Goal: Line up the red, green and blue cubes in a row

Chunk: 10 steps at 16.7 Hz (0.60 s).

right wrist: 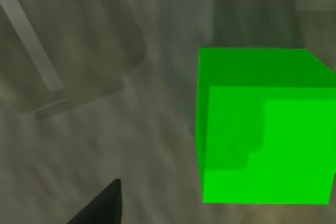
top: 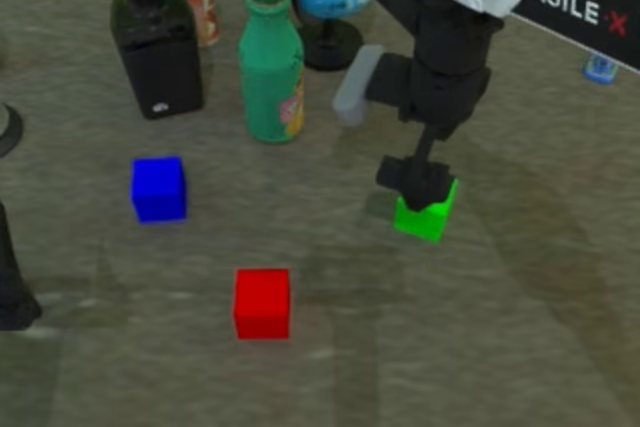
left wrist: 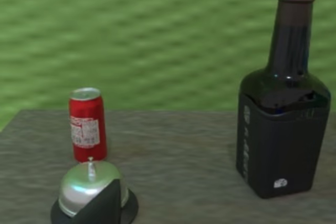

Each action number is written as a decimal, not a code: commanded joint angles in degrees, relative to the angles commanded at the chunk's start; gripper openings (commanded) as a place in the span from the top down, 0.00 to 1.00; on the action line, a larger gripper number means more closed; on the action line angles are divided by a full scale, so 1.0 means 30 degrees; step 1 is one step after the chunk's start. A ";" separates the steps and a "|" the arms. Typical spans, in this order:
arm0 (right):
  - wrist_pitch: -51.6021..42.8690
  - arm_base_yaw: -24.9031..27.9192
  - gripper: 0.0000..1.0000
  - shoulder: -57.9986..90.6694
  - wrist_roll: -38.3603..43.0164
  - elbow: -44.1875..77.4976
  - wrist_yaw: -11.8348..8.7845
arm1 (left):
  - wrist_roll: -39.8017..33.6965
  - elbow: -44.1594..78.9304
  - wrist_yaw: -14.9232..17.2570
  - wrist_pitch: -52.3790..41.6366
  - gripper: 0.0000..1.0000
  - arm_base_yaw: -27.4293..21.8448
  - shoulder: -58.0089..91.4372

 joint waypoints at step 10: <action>0.3326 0.0029 0.00 0.0866 0.0043 -0.2447 0.0010 | 0.0000 0.0000 0.0000 0.0000 0.00 0.0000 0.0000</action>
